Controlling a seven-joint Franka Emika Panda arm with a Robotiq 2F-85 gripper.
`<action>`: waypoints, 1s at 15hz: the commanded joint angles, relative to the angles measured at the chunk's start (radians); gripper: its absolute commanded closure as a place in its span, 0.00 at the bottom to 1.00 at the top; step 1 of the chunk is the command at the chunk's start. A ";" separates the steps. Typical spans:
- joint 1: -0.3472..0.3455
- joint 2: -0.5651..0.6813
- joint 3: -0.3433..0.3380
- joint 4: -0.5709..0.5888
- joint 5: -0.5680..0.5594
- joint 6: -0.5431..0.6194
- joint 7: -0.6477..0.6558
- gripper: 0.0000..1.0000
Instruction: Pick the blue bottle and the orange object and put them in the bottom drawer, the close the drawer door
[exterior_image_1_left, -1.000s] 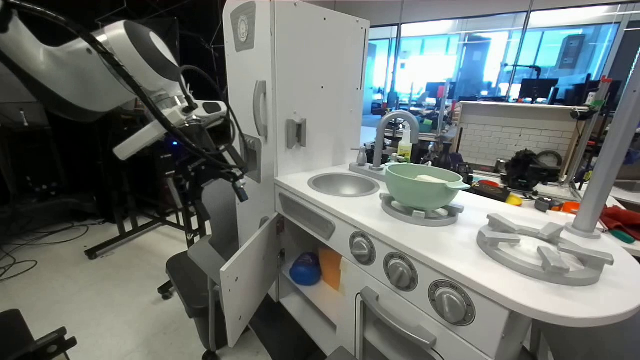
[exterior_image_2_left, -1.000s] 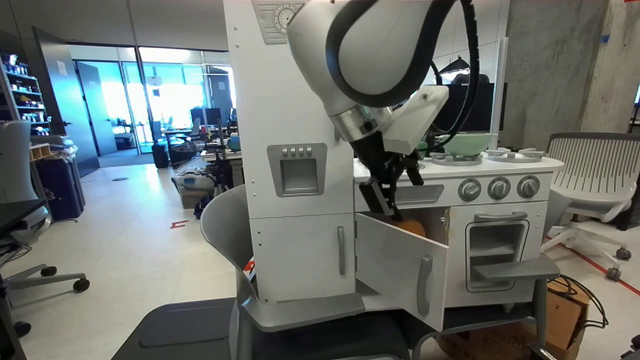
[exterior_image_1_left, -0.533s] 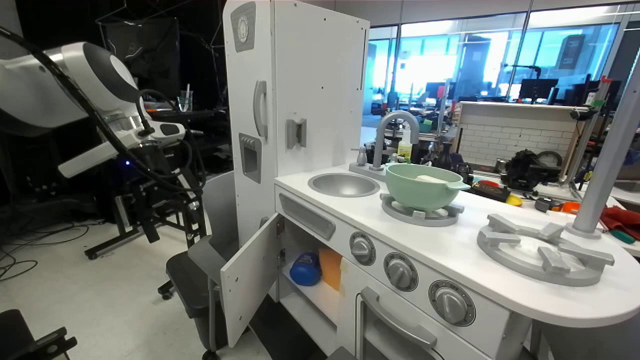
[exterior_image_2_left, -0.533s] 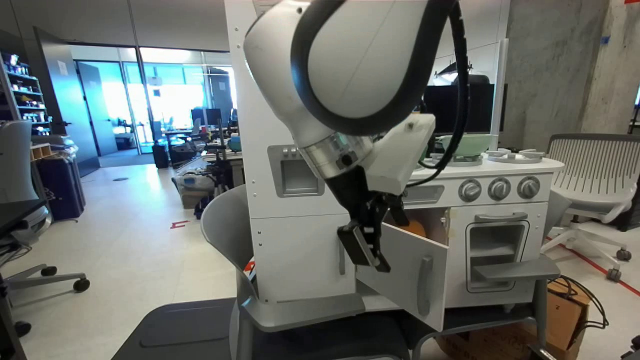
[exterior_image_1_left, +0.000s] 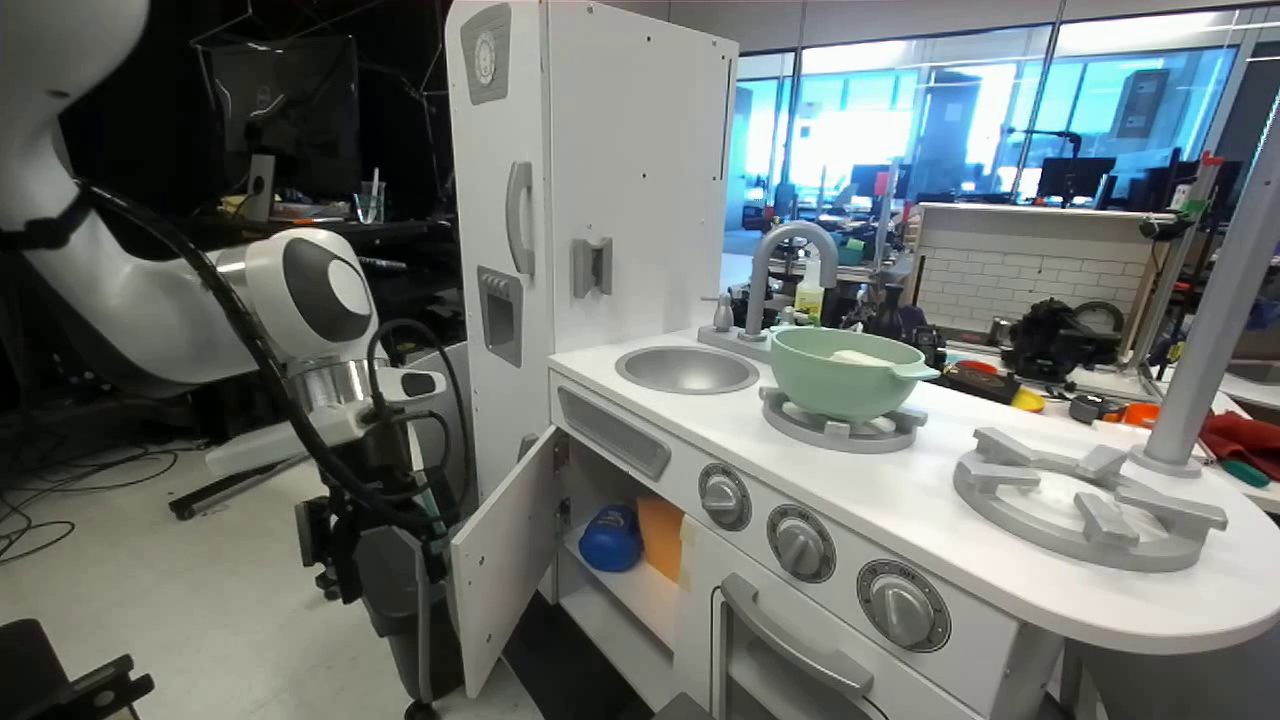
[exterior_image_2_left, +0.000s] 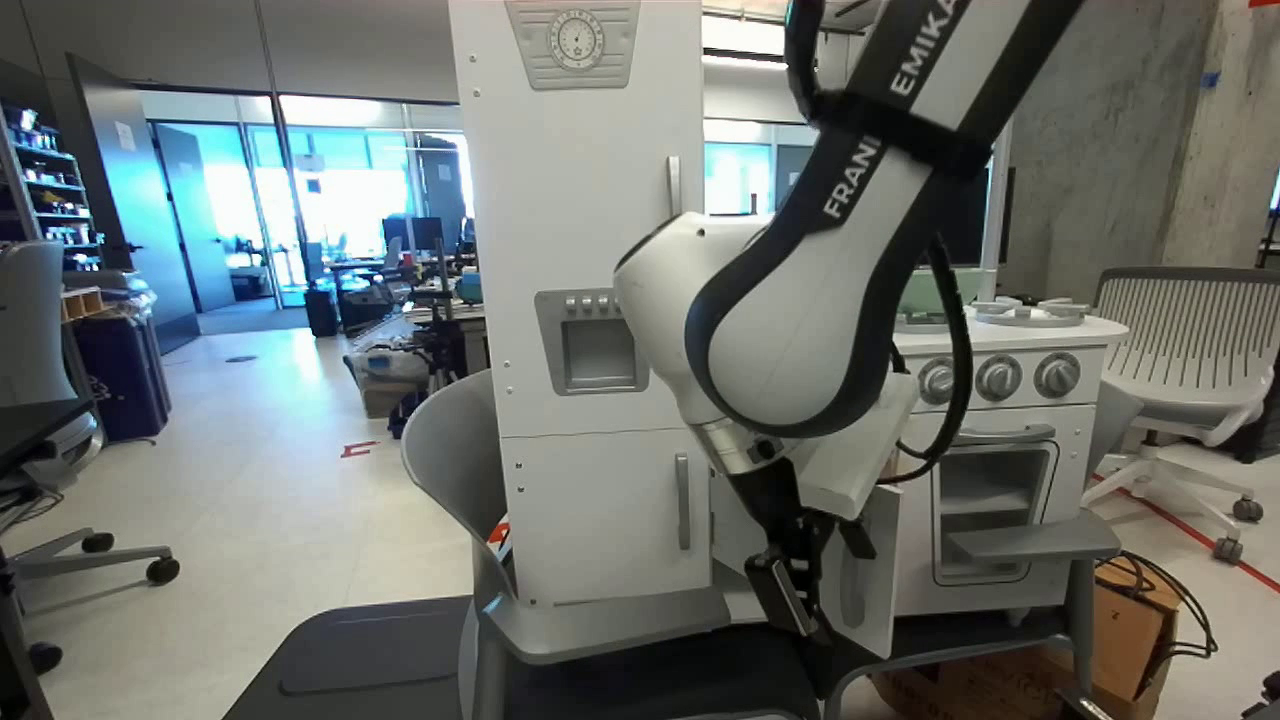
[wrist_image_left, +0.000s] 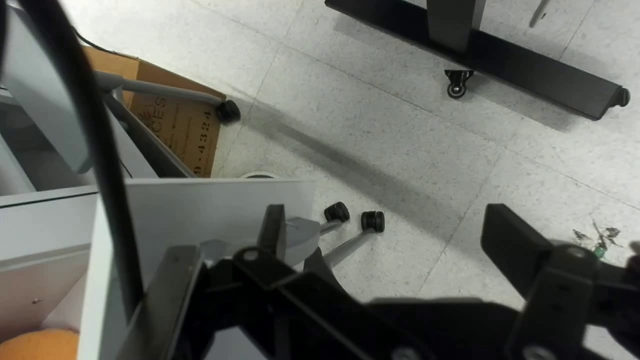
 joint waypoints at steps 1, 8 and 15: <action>-0.024 0.048 -0.042 0.091 0.048 -0.005 -0.051 0.00; -0.135 0.133 -0.154 0.308 0.094 -0.014 -0.098 0.00; -0.188 0.192 -0.179 0.432 0.139 0.000 -0.095 0.00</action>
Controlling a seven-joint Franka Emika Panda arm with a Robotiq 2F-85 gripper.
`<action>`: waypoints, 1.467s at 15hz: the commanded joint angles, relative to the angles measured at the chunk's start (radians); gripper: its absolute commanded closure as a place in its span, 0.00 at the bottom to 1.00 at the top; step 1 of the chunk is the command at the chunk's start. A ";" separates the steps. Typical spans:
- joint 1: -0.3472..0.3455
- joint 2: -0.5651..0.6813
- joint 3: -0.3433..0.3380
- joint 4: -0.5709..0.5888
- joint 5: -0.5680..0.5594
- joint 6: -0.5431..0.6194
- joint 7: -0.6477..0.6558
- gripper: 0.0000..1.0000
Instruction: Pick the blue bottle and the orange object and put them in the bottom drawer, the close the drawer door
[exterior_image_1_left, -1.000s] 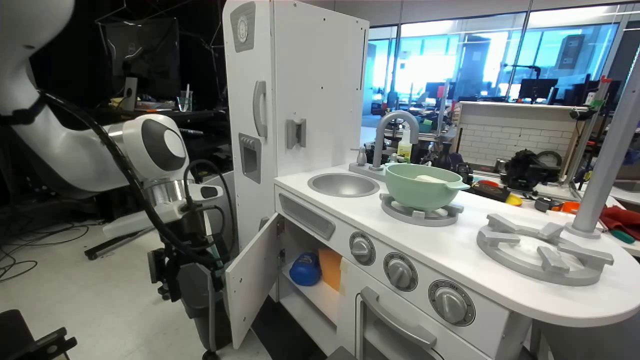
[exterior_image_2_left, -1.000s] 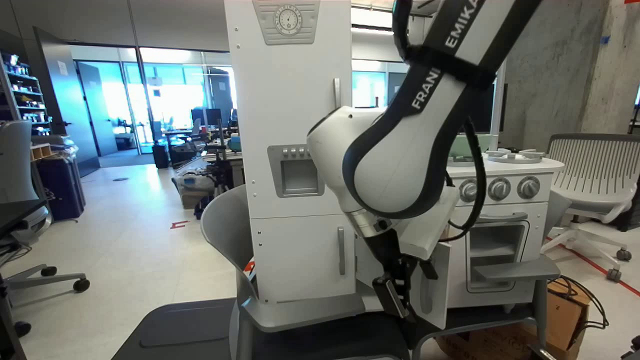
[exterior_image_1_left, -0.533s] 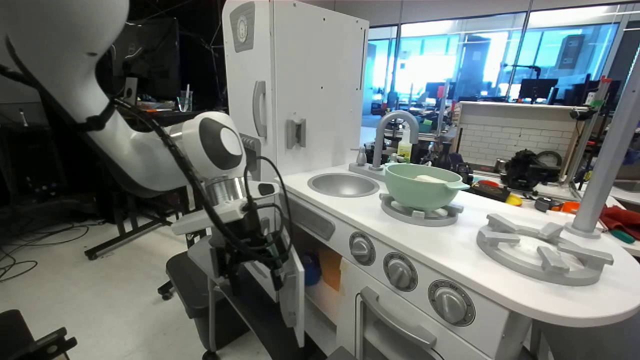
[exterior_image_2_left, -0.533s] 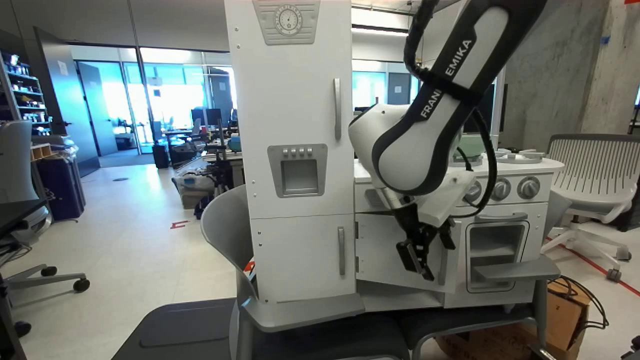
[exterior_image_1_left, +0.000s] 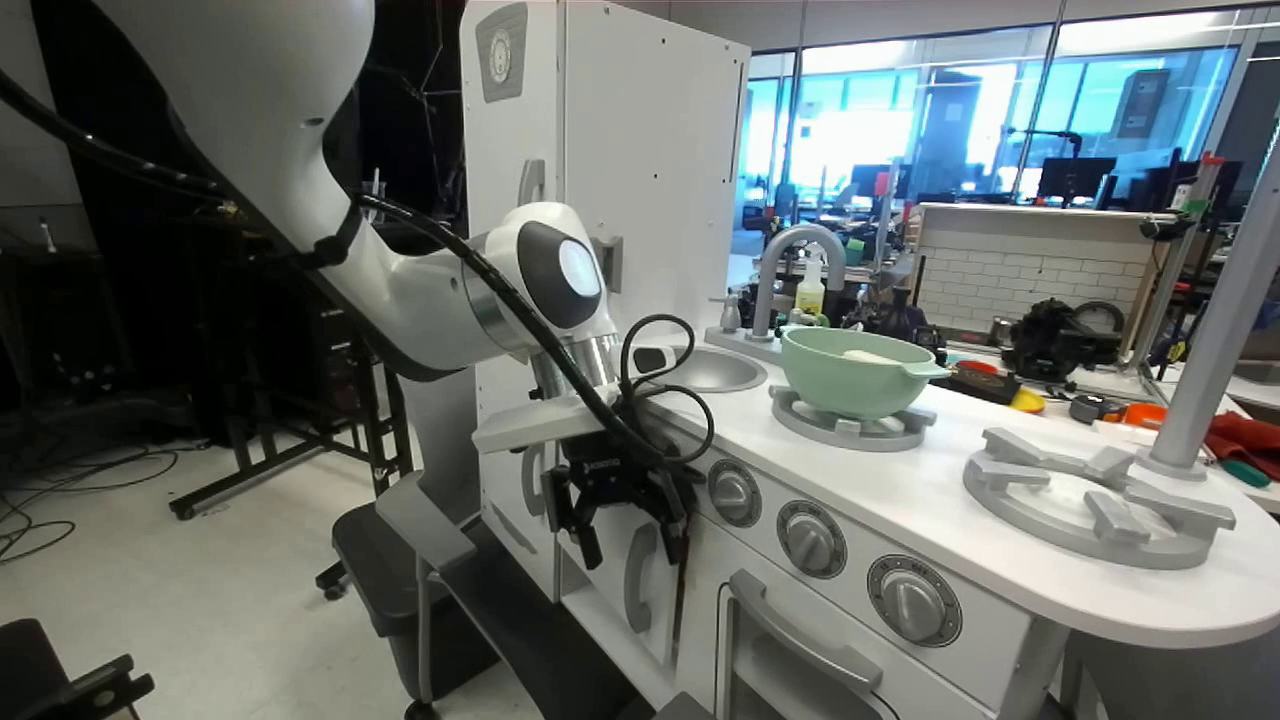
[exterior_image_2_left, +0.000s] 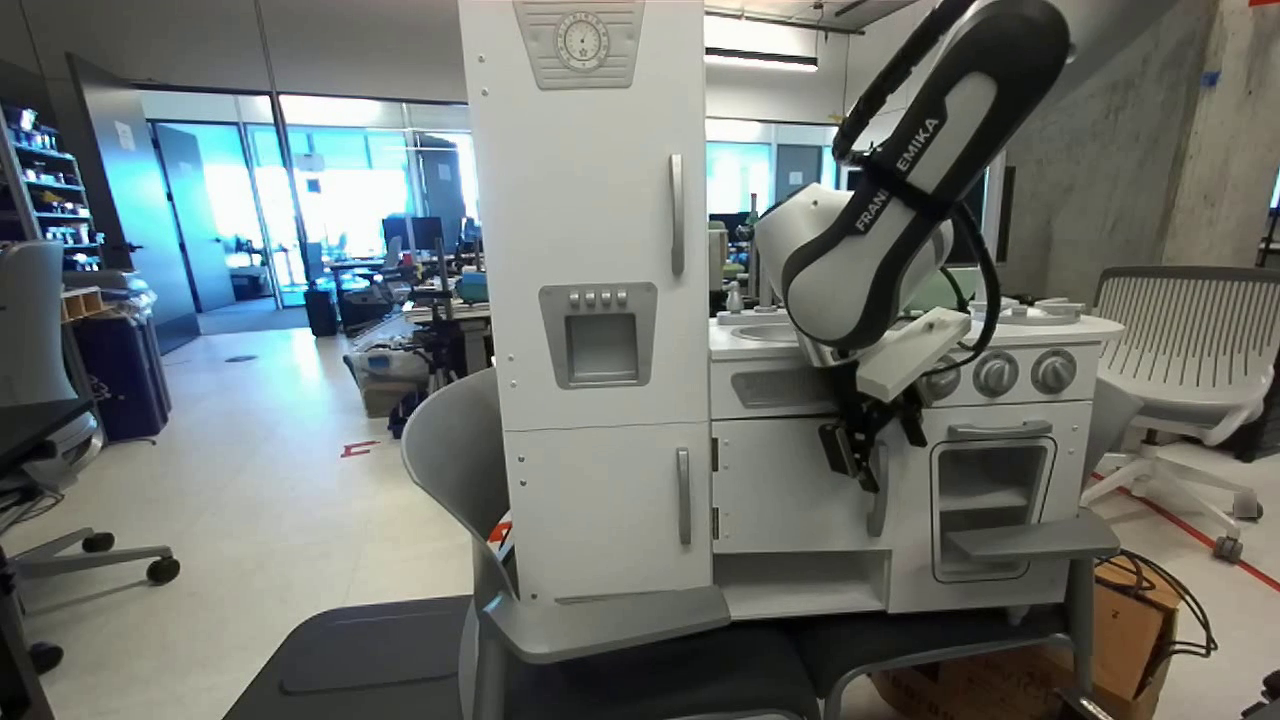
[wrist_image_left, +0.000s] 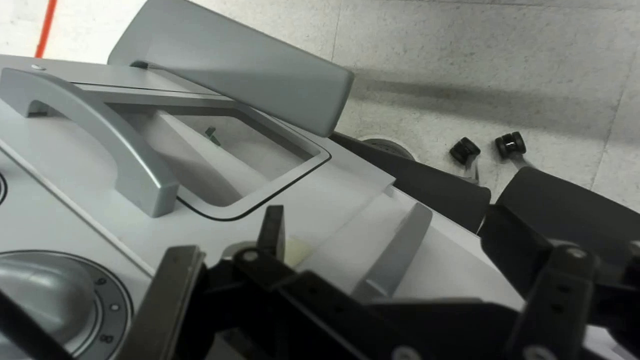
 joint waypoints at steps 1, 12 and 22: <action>-0.009 0.037 -0.024 0.053 0.026 0.048 0.006 0.00; 0.056 -0.279 -0.002 -0.390 -0.012 0.204 -0.051 0.00; 0.088 -0.822 0.029 -0.776 -0.192 0.221 0.011 0.00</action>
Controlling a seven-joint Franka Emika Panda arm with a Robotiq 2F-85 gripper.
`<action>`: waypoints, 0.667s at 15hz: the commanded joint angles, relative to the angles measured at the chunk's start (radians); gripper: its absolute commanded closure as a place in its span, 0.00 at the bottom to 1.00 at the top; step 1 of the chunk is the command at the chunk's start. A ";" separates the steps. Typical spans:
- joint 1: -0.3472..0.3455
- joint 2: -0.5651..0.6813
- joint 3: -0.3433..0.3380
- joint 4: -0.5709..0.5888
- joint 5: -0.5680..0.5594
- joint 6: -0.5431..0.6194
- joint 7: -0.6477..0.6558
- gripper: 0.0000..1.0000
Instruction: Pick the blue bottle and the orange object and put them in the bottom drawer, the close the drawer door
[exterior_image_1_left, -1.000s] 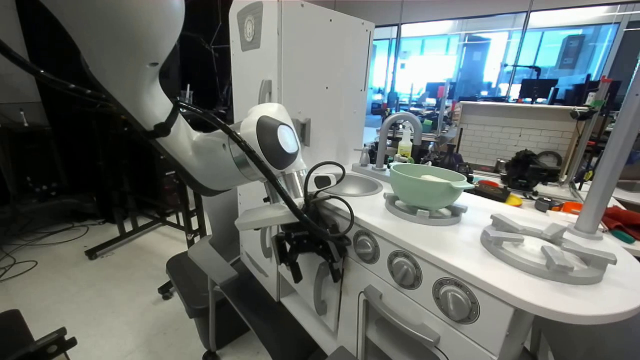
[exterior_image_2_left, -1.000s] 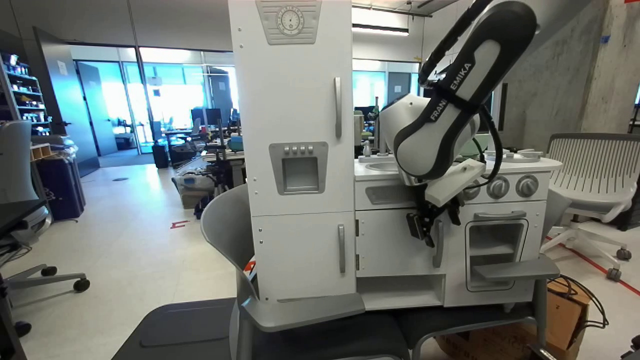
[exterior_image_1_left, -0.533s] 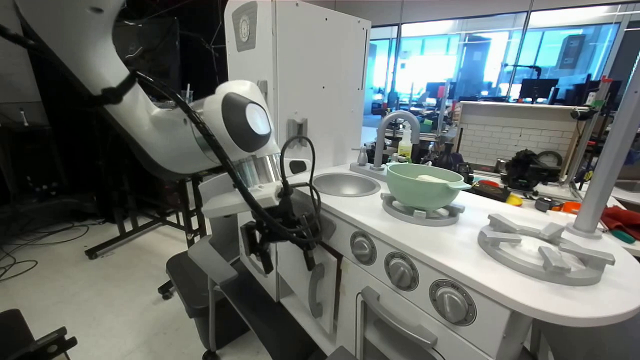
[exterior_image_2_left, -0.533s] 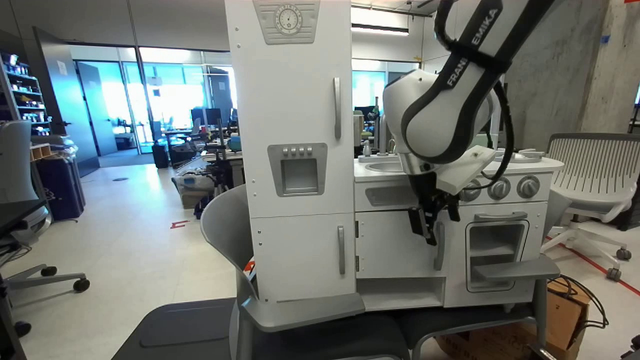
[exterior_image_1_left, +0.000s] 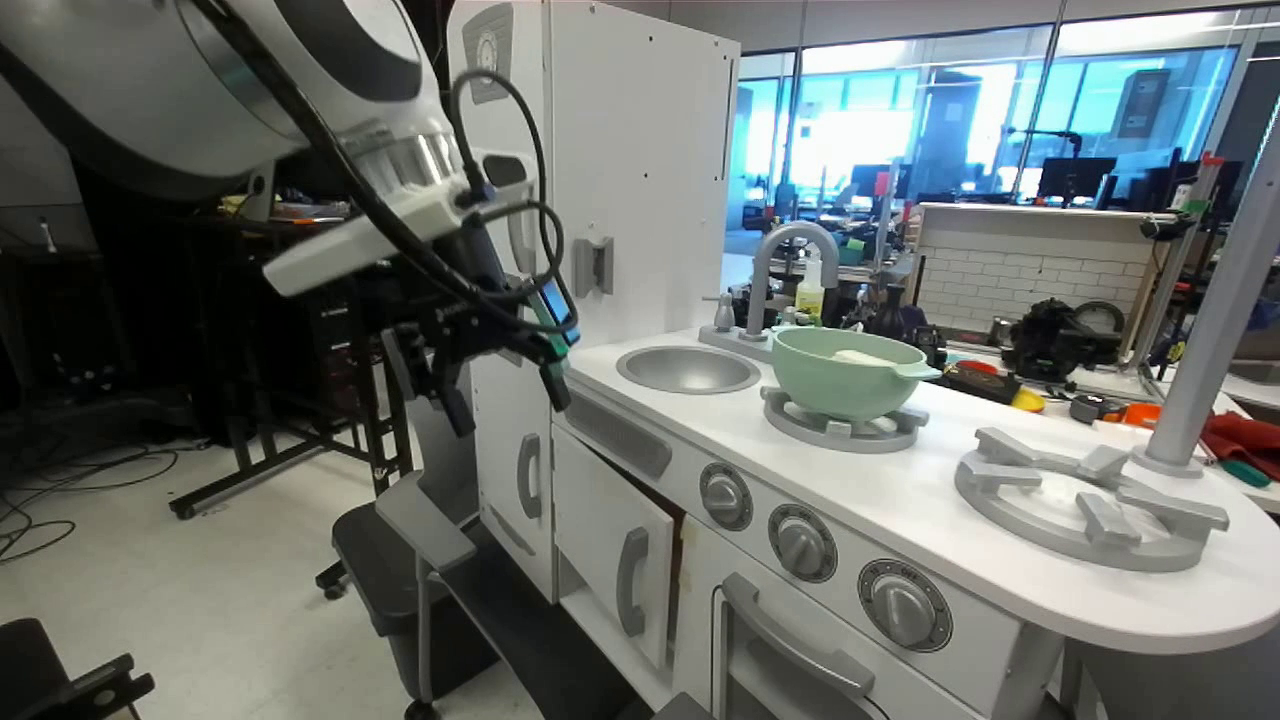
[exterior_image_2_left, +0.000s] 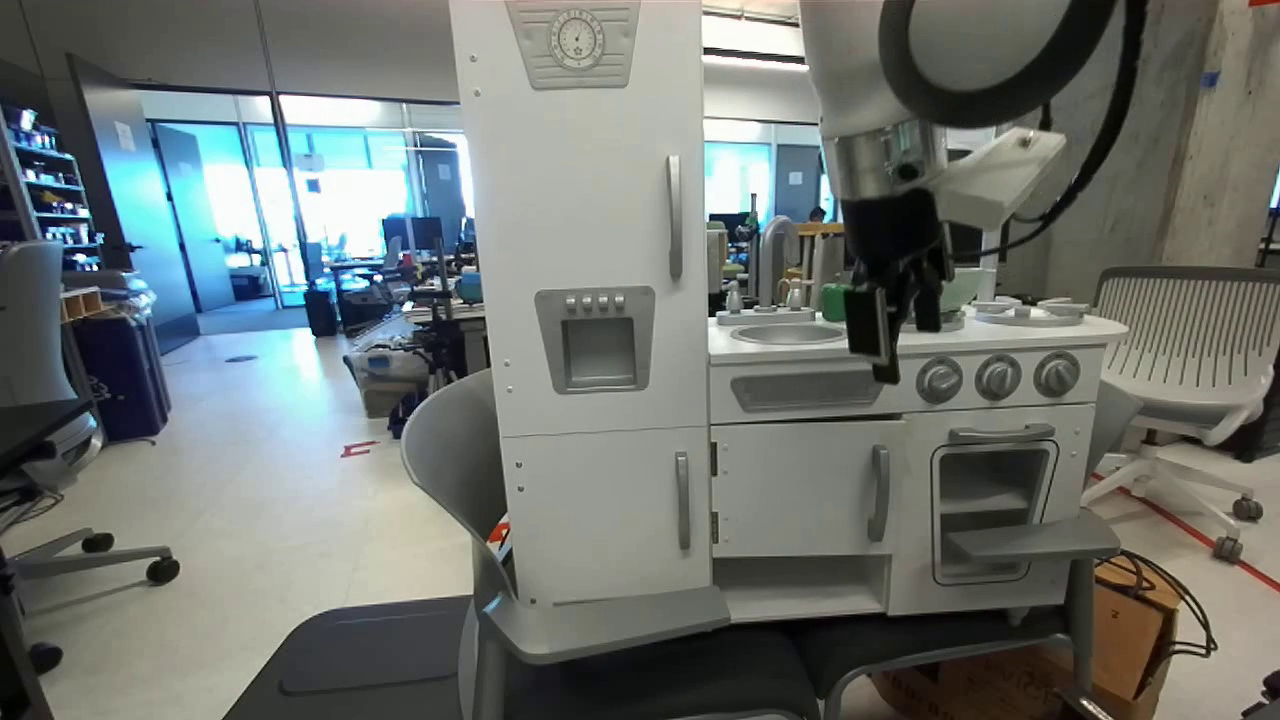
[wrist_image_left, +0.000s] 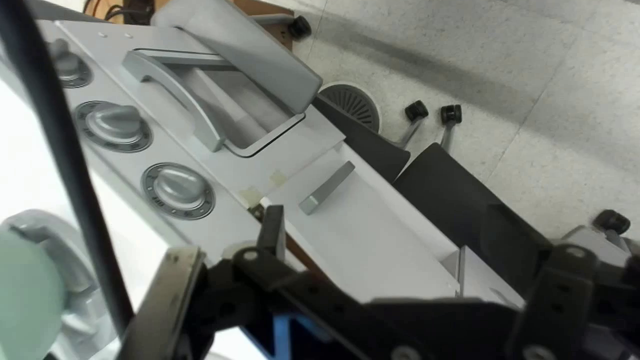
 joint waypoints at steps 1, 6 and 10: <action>-0.018 -0.241 0.032 -0.135 -0.073 -0.021 0.051 0.00; -0.084 -0.429 0.116 -0.032 0.208 -0.341 -0.194 0.00; -0.078 -0.583 0.143 -0.063 0.489 -0.595 -0.332 0.00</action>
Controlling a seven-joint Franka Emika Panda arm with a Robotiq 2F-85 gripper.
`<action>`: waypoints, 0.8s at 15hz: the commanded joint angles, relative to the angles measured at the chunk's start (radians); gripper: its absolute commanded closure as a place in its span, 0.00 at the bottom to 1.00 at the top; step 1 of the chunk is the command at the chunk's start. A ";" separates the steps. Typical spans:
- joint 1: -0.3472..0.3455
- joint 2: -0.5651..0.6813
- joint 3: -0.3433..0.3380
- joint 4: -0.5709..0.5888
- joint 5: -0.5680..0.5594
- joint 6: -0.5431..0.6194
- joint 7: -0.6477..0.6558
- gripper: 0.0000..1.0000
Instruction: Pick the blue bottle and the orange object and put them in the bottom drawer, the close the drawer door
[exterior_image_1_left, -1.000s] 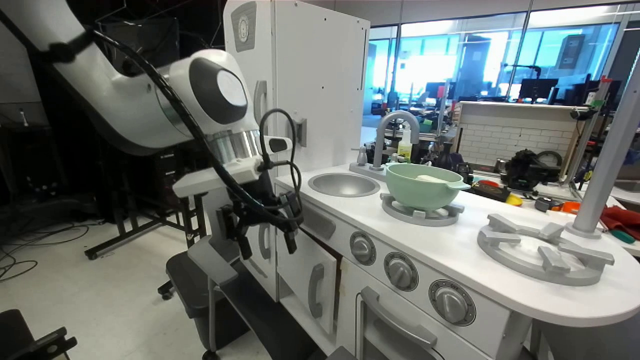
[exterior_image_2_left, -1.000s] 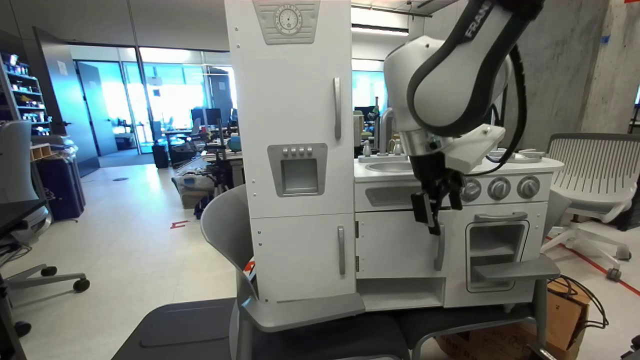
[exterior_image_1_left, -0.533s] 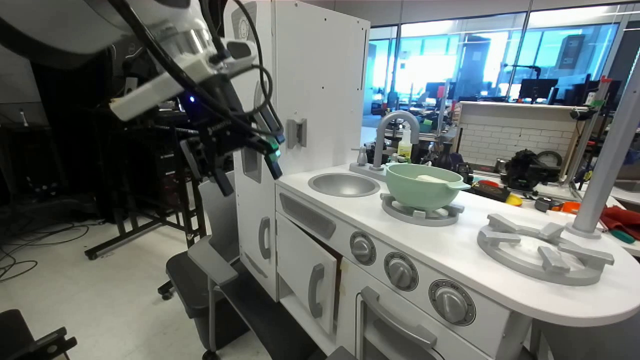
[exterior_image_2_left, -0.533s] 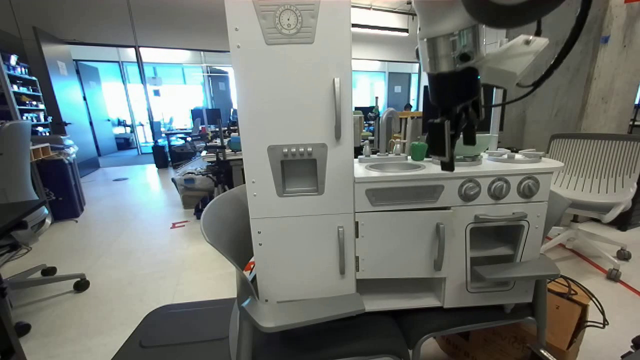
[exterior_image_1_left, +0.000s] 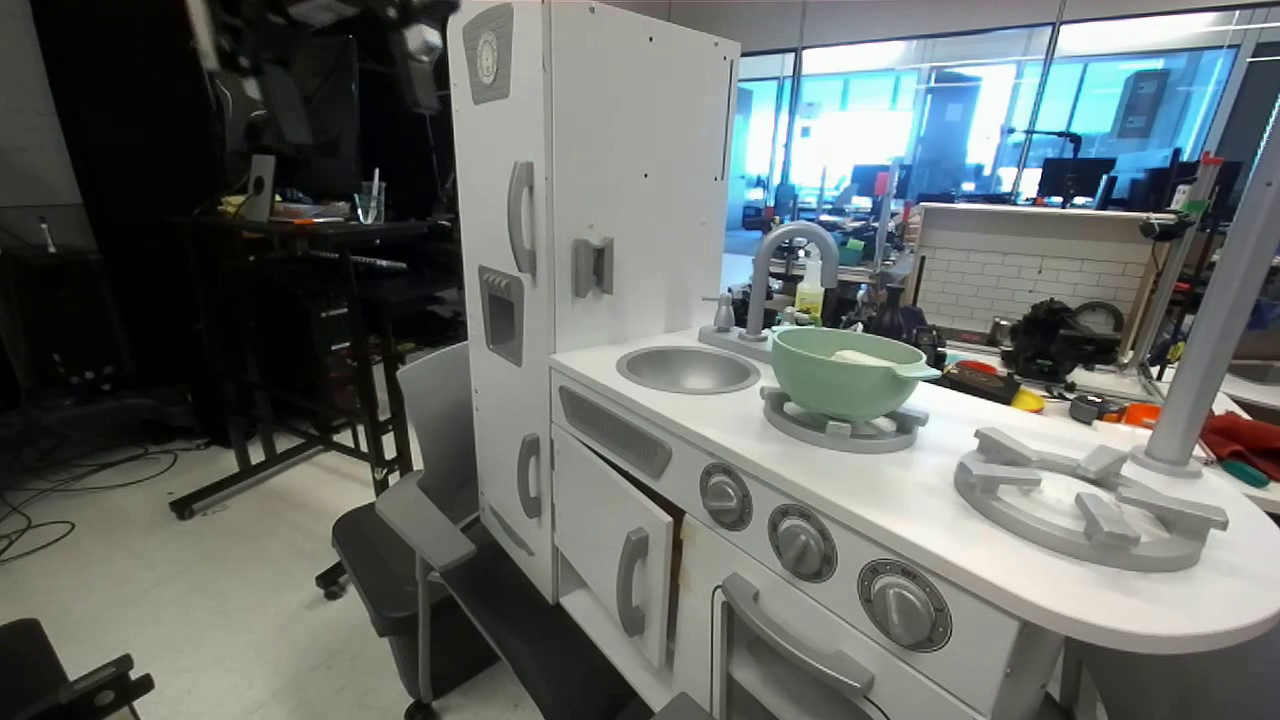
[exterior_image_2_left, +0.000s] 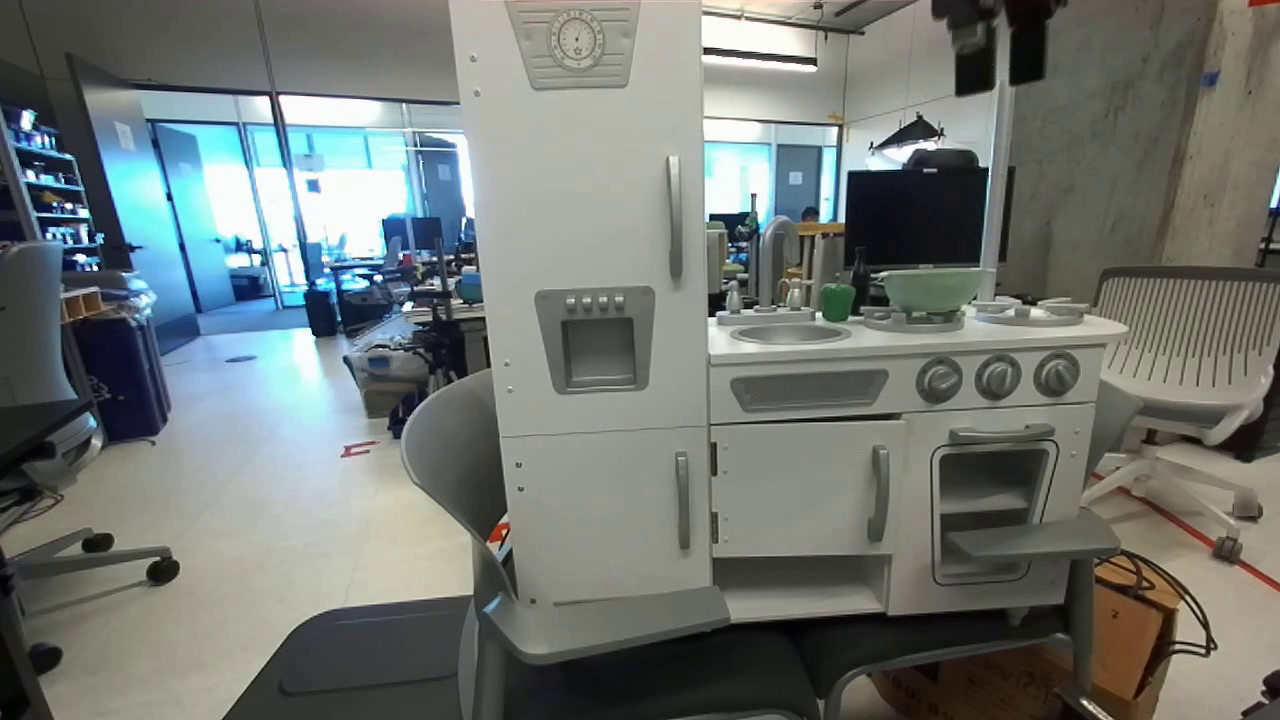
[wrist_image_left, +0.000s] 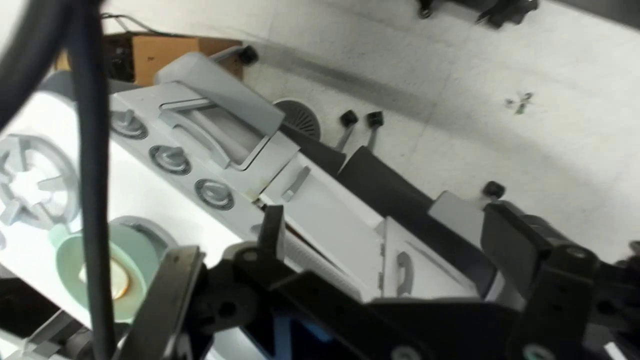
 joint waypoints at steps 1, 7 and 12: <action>-0.004 -0.144 0.034 -0.098 0.203 -0.152 -0.083 0.00; 0.008 -0.293 0.080 -0.327 0.424 -0.189 -0.014 0.00; 0.007 -0.428 0.124 -0.437 0.411 -0.181 0.079 0.00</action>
